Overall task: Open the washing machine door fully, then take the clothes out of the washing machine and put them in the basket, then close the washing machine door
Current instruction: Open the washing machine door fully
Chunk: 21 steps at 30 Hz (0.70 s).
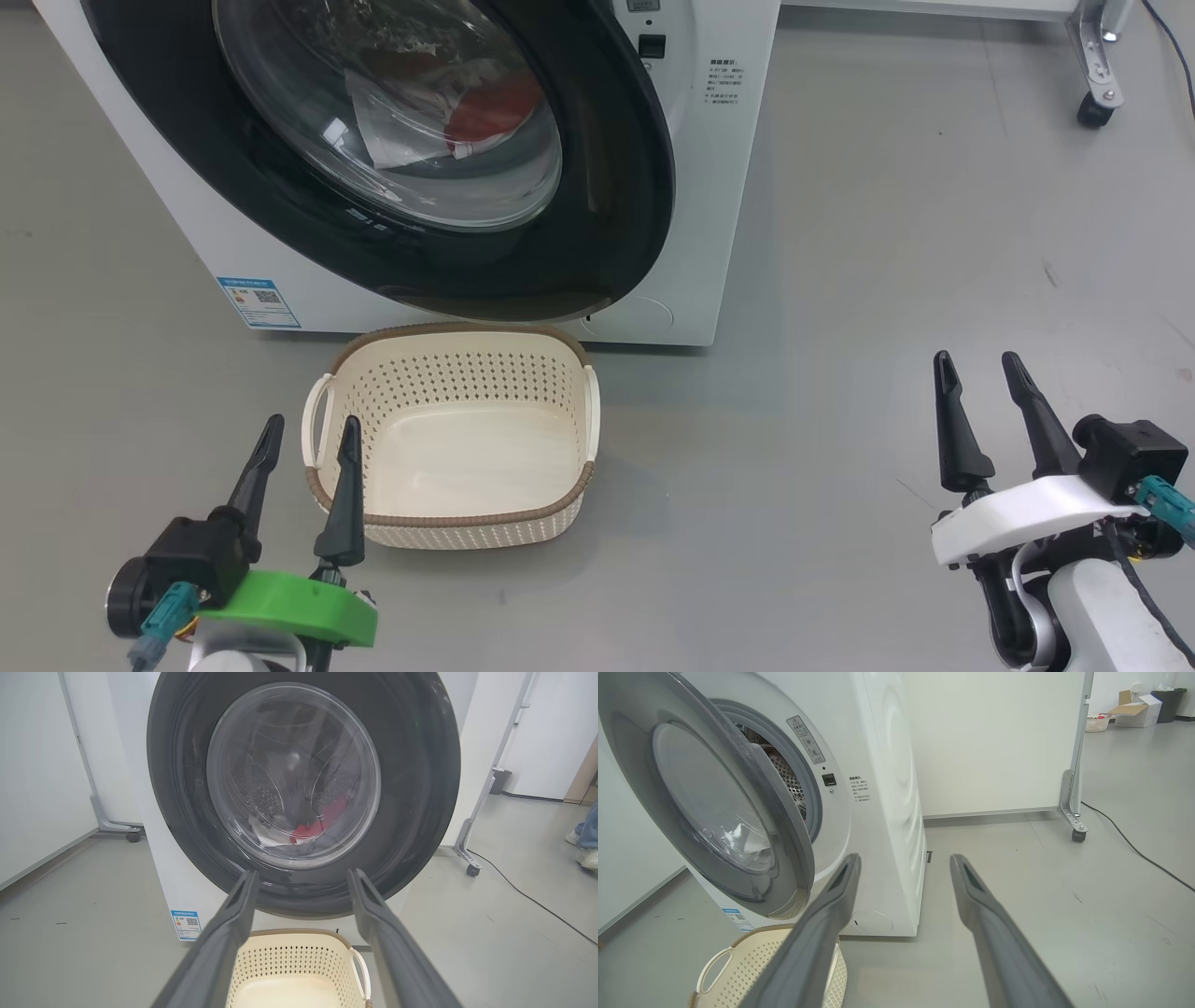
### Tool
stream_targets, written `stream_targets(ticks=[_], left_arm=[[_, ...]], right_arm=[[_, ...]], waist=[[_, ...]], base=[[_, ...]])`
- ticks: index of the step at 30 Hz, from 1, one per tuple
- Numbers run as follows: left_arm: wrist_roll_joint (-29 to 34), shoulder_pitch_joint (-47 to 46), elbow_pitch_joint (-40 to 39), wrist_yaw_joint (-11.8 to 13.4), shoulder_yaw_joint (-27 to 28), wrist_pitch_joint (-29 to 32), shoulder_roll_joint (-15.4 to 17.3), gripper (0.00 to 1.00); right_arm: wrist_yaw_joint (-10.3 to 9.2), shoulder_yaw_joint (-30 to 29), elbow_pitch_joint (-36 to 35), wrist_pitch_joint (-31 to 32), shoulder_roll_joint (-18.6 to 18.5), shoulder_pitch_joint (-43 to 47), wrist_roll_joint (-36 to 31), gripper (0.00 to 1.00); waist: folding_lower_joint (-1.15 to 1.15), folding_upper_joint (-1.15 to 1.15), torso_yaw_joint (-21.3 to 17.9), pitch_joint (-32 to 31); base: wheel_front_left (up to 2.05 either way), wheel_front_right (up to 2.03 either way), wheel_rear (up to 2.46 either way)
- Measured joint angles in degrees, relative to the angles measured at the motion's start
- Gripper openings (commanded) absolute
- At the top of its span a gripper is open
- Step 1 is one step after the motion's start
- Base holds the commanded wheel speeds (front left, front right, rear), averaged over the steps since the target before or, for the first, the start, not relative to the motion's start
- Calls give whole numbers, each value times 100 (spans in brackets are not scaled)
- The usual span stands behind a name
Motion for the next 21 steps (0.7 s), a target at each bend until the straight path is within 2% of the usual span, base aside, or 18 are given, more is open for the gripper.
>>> stream_targets(ticks=[21], left_arm=[[0, 16, -3, 0, -33, 0, -12, 100]], right_arm=[[-7, -24, -55, -52, -1, 83, -9, 100]], waist=[[0, 0, 35, 12]], base=[[0, 0, 0]])
